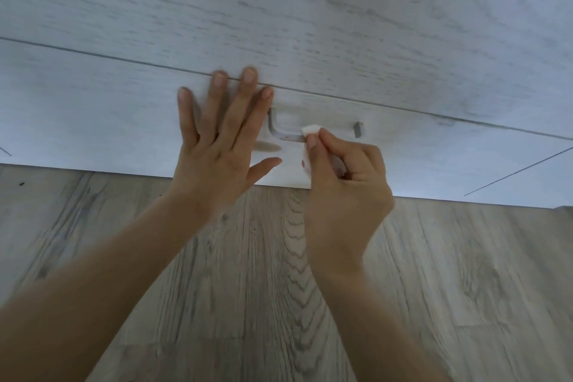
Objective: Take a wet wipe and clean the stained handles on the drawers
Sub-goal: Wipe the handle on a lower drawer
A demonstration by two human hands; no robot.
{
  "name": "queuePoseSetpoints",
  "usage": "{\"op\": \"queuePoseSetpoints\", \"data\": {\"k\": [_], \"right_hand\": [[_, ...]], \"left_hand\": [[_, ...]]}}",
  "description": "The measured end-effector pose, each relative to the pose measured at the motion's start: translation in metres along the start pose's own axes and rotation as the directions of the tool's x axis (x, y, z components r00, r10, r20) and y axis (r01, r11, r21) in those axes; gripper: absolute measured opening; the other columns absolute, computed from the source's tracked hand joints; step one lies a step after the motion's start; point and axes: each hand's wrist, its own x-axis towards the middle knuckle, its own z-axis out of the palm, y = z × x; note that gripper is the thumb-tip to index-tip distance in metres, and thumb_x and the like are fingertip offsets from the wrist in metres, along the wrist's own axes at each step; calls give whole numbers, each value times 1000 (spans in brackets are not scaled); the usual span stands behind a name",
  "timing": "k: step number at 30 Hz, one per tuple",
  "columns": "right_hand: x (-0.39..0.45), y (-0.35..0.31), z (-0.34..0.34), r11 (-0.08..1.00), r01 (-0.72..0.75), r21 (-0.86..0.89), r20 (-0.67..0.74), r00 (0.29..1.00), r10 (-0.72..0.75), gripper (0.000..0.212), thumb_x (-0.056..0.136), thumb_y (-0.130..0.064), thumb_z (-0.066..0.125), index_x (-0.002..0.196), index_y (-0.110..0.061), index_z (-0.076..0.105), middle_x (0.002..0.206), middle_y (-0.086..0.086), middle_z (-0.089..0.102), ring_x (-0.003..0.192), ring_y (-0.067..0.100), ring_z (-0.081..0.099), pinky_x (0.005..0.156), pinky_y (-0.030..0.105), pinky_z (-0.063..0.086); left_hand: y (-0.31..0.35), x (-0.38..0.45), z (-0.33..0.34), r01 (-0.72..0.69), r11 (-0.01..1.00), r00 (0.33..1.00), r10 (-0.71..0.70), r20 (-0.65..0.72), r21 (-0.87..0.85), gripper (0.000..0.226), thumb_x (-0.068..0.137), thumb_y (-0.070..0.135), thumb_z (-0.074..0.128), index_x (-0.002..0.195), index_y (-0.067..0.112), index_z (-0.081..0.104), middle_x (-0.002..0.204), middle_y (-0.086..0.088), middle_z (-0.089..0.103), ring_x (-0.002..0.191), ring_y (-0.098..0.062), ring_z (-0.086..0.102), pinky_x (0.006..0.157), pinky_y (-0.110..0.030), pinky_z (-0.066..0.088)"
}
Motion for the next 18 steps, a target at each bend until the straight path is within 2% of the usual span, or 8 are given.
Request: {"op": "queuePoseSetpoints", "data": {"k": [4, 7, 11, 14, 18], "right_hand": [[3, 5, -2, 999, -27, 36, -75, 997, 29, 15, 77, -9, 74, 91, -15, 74, 79, -7, 63, 69, -6, 58, 66, 4, 44], [-3, 0, 5, 1000, 17, 5, -25, 1000, -17, 14, 78, -9, 74, 91, -14, 74, 79, -7, 65, 72, -5, 59, 69, 5, 45], [-4, 1, -4, 996, -55, 69, -61, 996, 59, 12, 80, -16, 73, 88, -26, 73, 82, -9, 69, 78, -2, 64, 69, 8, 47], [-4, 2, -10, 992, -64, 107, -72, 995, 72, 19, 80, -13, 71, 86, -31, 69, 86, -4, 69, 81, -1, 64, 69, 8, 47], [-8, 3, 5, 986, -77, 146, -108, 990, 93, 14, 81, -6, 70, 85, -19, 69, 87, 6, 69, 83, 8, 65, 71, 11, 49]], "left_hand": [[0, 0, -1, 7, 1000, 1000, -7, 7, -8, 97, 90, 61, 50, 151, 14, -9, 154, 0, -28, 142, -23, -24, 113, -51, -10], [-1, 0, -2, -4, 1000, 1000, 4, 14, -7, 96, 90, 60, 49, 151, 15, -9, 154, 0, -28, 142, -22, -24, 114, -51, -9], [-2, -1, -4, 5, 1000, 1000, -5, 28, -3, 93, 92, 61, 47, 151, 15, -9, 154, 0, -29, 141, -22, -24, 114, -50, -9], [-2, -1, -6, 3, 1000, 999, -3, 46, -5, 93, 92, 61, 46, 150, 16, -11, 153, 1, -31, 141, -21, -26, 114, -50, -10], [-1, 0, -7, 13, 1000, 998, -14, 54, 10, 94, 92, 62, 43, 149, 16, -15, 151, 1, -34, 140, -21, -28, 114, -50, -11]]}}
